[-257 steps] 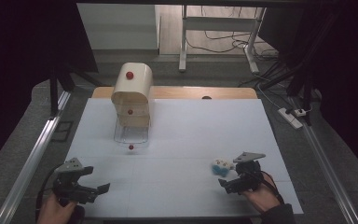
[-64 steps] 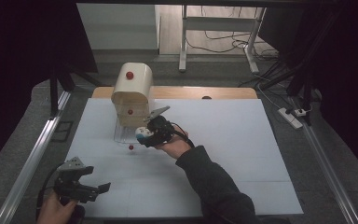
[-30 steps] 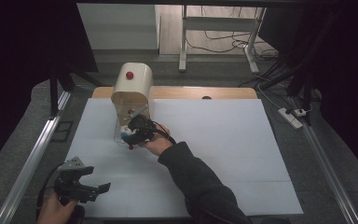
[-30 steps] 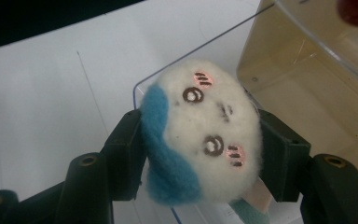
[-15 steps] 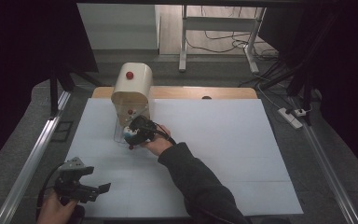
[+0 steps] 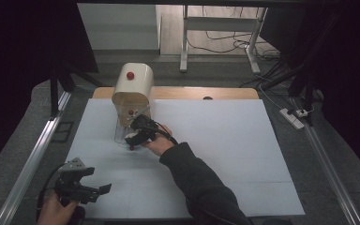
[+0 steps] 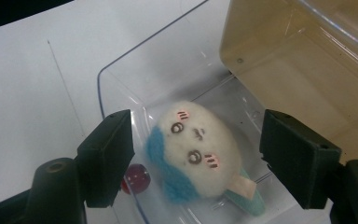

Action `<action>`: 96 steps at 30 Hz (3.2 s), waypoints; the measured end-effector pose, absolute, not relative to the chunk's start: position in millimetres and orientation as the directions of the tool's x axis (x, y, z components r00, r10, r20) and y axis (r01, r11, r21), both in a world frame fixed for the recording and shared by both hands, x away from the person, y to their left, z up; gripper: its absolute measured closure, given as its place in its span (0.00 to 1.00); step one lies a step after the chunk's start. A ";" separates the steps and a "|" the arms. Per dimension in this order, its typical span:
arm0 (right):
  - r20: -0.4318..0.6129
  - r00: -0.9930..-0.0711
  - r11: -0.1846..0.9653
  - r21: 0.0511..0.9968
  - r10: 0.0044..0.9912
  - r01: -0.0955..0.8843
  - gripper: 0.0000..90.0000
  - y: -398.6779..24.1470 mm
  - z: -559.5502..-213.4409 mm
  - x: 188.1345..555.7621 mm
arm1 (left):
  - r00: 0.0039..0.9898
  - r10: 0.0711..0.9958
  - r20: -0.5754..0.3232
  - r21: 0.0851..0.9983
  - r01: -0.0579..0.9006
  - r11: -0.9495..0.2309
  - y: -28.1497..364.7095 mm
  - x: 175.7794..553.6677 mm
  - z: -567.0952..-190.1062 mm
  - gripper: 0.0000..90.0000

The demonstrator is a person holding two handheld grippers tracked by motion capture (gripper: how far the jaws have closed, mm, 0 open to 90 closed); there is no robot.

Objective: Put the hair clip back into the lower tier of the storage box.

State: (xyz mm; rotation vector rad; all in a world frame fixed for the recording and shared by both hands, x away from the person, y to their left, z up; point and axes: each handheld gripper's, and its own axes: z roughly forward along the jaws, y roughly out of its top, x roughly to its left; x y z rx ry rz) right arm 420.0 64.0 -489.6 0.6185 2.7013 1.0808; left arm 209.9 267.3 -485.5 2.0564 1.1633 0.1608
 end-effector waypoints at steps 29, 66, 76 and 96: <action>0.021 -0.917 0.672 0.674 0.399 0.308 0.06 42.5 -468.5 396.0 | 0.577 0.779 -0.245 0.665 0.684 -0.298 267.5 209.9 -485.5 0.02; 0.038 -0.923 0.672 0.674 0.384 0.307 0.00 -16.8 -478.2 369.3 | 0.576 0.778 -0.251 0.665 0.687 -0.294 267.7 210.7 -485.5 0.02; 0.047 -0.916 0.664 0.674 0.399 0.324 0.00 -33.8 -479.4 362.5 | 0.576 0.778 -0.251 0.664 0.687 -0.295 267.4 210.9 -485.5 0.02; 0.052 -0.906 0.662 0.666 0.420 0.344 0.00 -66.1 -479.4 347.3 | 0.582 0.774 -0.251 0.664 0.685 -0.299 267.1 210.9 -485.4 0.02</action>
